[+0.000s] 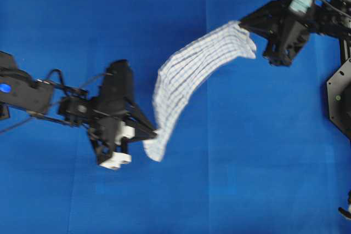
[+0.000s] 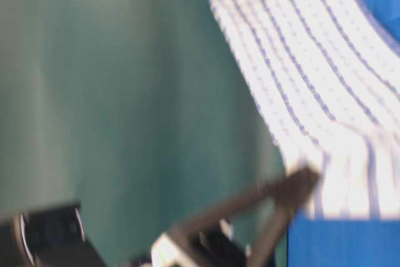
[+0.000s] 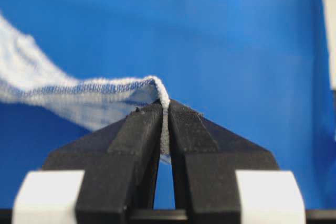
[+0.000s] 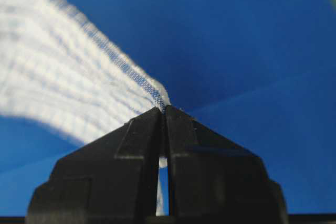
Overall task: Fold the blue towel.
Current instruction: 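Swing the strip to lie vertically, right gripper top, left bottom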
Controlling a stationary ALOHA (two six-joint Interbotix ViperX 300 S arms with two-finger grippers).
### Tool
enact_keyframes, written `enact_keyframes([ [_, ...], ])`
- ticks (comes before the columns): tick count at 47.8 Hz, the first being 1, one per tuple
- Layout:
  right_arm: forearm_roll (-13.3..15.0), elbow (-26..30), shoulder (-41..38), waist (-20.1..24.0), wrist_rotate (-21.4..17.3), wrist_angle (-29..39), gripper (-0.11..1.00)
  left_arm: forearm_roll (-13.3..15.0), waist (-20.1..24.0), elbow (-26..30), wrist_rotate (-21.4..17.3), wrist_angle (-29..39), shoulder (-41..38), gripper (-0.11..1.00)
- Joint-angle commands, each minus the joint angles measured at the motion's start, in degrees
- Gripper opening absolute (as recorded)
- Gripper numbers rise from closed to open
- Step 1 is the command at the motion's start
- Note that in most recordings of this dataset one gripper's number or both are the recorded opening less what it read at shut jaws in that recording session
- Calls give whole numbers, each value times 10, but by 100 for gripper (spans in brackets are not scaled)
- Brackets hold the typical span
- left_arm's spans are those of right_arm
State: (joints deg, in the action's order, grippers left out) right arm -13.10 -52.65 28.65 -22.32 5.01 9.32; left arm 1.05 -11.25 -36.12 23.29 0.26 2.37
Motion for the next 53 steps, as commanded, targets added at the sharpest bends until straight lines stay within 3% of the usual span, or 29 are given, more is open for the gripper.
enact_keyframes([
  [1,10,40,-22,-7,-1,-6,-4,1,-6,42,1,-25,-18,2],
  [15,25,102,-54,-6,-1,1,-4,1,-13,135,-2,-89,-106,2],
  [26,33,134,-88,-6,-1,23,-4,1,-15,163,-6,-120,-142,2],
  [37,46,169,-134,-6,-1,42,-4,4,-21,142,-1,-179,-153,2],
  [53,62,208,-233,-6,-1,42,-4,9,-29,48,1,-275,-149,2],
])
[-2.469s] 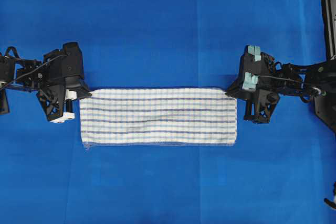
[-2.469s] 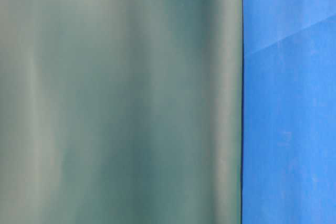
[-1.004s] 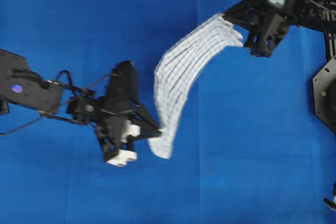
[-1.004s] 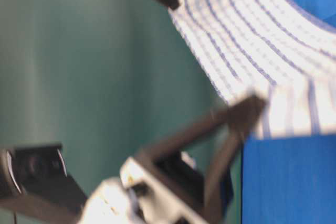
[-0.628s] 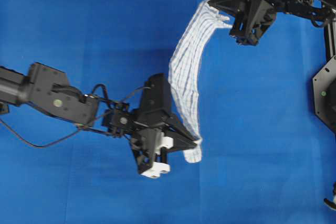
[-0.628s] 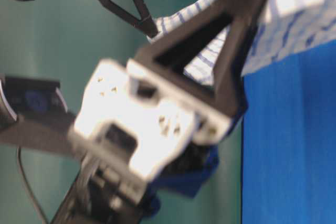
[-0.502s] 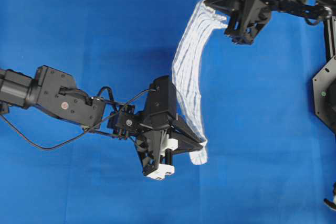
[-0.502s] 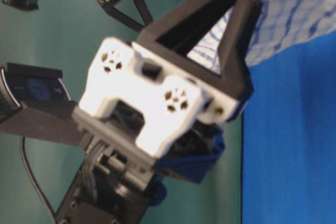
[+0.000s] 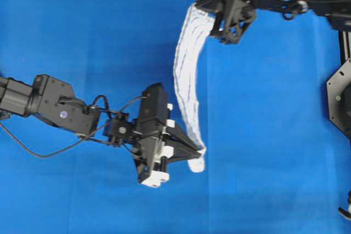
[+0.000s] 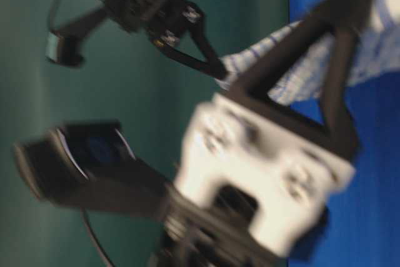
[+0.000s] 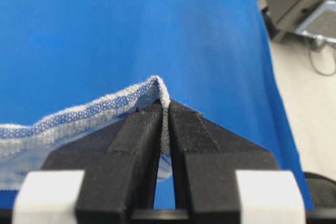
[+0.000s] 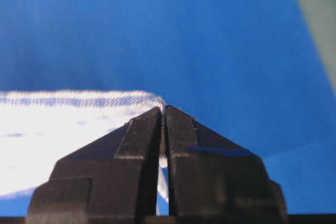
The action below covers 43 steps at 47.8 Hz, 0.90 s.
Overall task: Fold the blue towel.
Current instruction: 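Swing the strip to lie vertically, right gripper top, left bottom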
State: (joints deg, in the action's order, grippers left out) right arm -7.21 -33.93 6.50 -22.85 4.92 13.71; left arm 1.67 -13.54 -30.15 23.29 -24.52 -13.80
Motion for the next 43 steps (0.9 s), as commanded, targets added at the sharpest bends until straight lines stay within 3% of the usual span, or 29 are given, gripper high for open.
enact_keyframes([
  [1,3,24,-17,-1,1,-2,-4,4,-6,-16,2,-33,13,2],
  [17,26,90,-99,2,4,-3,-4,24,-12,-54,4,-59,18,2],
  [30,31,142,-156,4,7,-4,-4,25,-14,-78,45,-59,23,4],
  [36,31,159,-175,7,8,-5,-4,25,-14,-91,58,-59,29,26],
  [43,38,170,-185,15,11,-6,-2,25,-14,-100,65,-57,32,69],
])
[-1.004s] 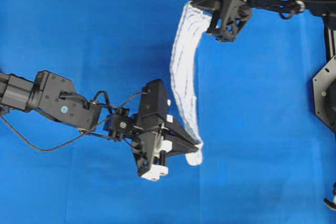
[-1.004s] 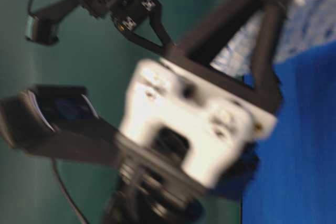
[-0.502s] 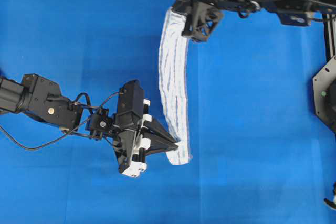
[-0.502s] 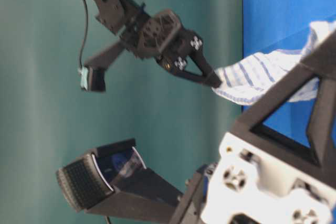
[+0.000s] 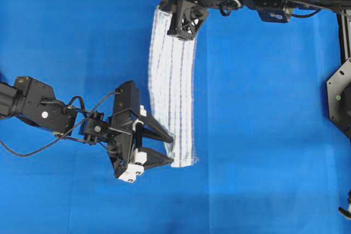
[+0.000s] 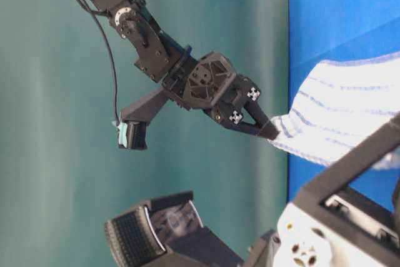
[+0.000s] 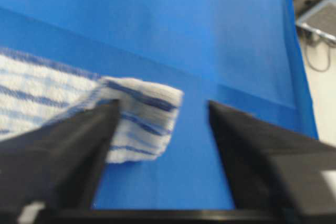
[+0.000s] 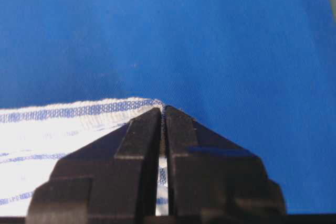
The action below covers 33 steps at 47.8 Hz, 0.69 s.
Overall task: Fold the blue towel.
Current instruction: 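Swing the strip to lie vertically, right gripper top, left bottom, then move both grippers to the strip's top corners and grasp them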
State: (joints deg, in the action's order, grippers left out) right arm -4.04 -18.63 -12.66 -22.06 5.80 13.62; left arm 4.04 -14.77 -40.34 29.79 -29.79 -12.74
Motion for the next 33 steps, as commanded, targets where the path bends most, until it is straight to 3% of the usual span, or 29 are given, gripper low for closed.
enact_keyframes([
  [1,8,17,6,10,4,-5,-2,1,-2,0,0,-4,22,75],
  [4,11,17,7,13,10,-5,5,1,-2,-4,0,-4,24,87],
  [7,11,17,7,13,10,-5,16,1,-2,-7,0,-2,28,87],
  [19,23,12,16,14,13,-11,87,1,-2,-34,-1,73,97,83],
  [21,24,10,24,13,13,-11,94,0,-2,-40,-1,92,115,83],
  [33,28,-33,105,13,14,-16,90,-13,29,-70,-18,151,193,83],
])
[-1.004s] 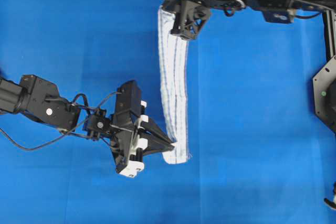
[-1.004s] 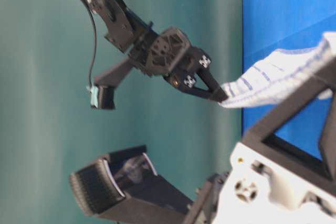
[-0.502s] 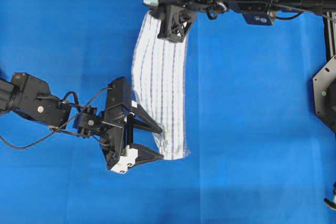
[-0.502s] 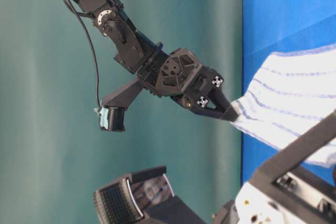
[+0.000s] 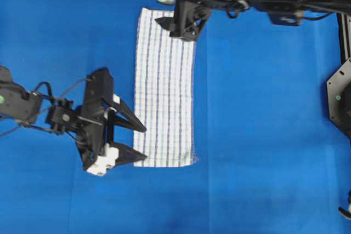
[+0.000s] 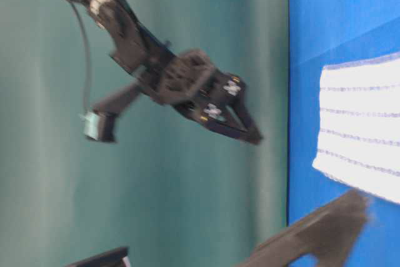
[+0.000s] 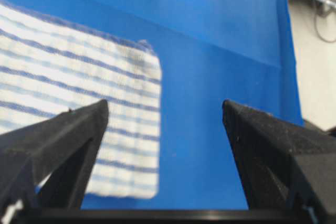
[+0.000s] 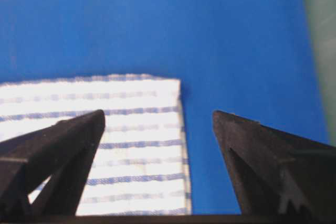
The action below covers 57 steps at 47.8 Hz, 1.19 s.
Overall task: Fold the blue towel.
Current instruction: 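Move both grippers to the strip's top corners and grasp them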
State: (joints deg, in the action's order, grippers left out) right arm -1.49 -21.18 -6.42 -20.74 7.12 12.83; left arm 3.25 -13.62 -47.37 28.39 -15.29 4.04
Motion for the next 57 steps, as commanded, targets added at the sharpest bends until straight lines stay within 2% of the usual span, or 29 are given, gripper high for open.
enact_keyframes([
  [1,3,-14,48,0,1,-9,90,-7,28,-4,-8,8,30,83],
  [9,3,-76,96,-10,-4,-19,90,-11,98,-18,-56,21,41,83],
  [22,-5,-169,159,-35,-9,-64,90,-10,233,-4,-214,34,35,82],
  [29,-11,-192,153,-54,-9,-89,90,-10,307,-1,-275,32,26,82],
  [36,-11,-187,112,-62,-9,-107,90,-11,353,9,-301,25,1,82],
  [42,-11,-168,64,-64,-9,-120,90,-11,374,23,-316,9,-38,82],
  [57,-12,-134,-18,-69,-9,-127,89,-11,403,48,-319,-57,-149,82],
])
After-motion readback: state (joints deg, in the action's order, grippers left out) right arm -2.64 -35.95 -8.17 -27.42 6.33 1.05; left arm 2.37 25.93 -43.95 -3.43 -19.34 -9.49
